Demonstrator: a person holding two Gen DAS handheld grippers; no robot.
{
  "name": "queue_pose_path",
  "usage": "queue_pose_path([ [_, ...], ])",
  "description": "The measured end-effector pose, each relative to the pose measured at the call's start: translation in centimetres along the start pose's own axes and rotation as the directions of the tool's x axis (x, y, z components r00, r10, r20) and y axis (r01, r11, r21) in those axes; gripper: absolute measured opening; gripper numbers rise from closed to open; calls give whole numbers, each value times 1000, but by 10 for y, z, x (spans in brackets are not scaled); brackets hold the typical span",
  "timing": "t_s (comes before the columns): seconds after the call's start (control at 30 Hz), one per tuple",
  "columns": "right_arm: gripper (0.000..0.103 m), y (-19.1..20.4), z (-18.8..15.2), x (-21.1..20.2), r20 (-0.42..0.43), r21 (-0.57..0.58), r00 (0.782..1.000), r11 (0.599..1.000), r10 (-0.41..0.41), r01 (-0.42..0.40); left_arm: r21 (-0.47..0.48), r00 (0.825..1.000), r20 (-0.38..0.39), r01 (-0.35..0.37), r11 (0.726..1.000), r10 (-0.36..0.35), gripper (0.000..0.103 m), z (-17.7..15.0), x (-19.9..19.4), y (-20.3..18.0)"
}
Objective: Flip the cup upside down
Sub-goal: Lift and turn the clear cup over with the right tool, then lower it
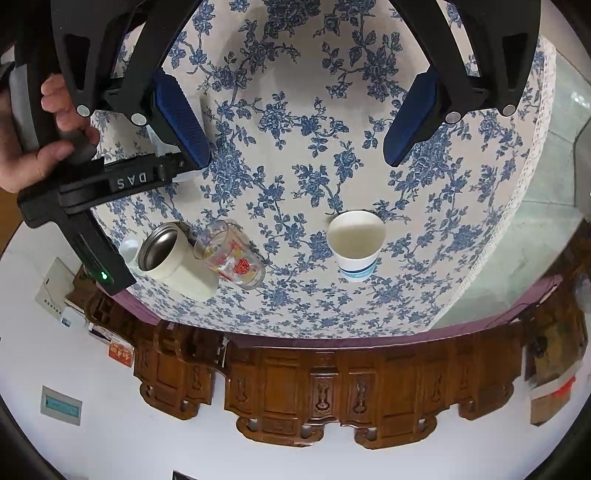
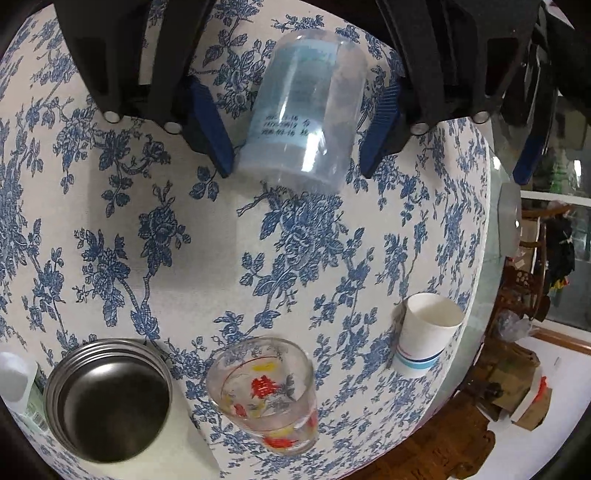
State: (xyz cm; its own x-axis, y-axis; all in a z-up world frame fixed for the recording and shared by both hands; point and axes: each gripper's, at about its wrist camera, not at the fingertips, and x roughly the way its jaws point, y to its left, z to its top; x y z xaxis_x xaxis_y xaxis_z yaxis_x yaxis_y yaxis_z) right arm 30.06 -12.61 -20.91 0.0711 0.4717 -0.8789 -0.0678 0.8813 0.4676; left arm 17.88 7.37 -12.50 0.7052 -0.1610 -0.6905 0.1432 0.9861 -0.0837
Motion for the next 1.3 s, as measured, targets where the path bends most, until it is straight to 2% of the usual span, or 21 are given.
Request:
queue_pose_path([
  [0.13, 60, -4, 2, -8, 32, -16, 999, 999, 28, -27, 7, 1000, -3, 2, 1000, -2, 91, -1, 1, -2],
  [0.2, 60, -4, 3, -19, 102, -52, 994, 998, 29, -24, 7, 1000, -5, 4, 1000, -4, 91, -1, 2, -2],
  [0.37, 59, -3, 3, -36, 277, -146, 958, 983, -68, 112, 10, 1000, -9, 8, 1000, -8, 91, -1, 4, -5],
  [0.53, 59, 0, 0, -46, 419, -193, 900, 958, -116, 213, 22, 1000, -13, 7, 1000, -7, 91, -2, 5, -8],
  [0.67, 59, 11, -4, -47, 524, -242, 835, 910, -170, 337, 25, 1000, -15, 9, 1000, -8, 91, -3, 5, -9],
  [0.77, 59, 19, -14, -43, 573, -278, 796, 867, -196, 414, 24, 1000, -15, 9, 1000, -9, 91, -3, 5, -9],
  [0.9, 59, 27, -30, -41, 623, -302, 756, 830, -201, 469, 27, 1000, -12, 9, 1000, -9, 91, -2, 5, -11],
  [0.97, 59, 28, -37, -41, 638, -302, 744, 824, -198, 478, 27, 1000, -10, 9, 1000, -9, 91, -2, 4, -11],
  [1.03, 59, 27, -43, -43, 643, -297, 741, 829, -192, 473, 27, 1000, -5, 10, 1000, -10, 91, -2, 3, -11],
  [1.13, 58, 24, -48, -42, 623, -293, 760, 847, -184, 444, 32, 1000, -1, 13, 999, -13, 91, -2, 1, -13],
  [1.3, 58, 21, -57, -40, 607, -287, 775, 861, -175, 419, 41, 1000, 0, 15, 999, -15, 91, -2, 0, -16],
])
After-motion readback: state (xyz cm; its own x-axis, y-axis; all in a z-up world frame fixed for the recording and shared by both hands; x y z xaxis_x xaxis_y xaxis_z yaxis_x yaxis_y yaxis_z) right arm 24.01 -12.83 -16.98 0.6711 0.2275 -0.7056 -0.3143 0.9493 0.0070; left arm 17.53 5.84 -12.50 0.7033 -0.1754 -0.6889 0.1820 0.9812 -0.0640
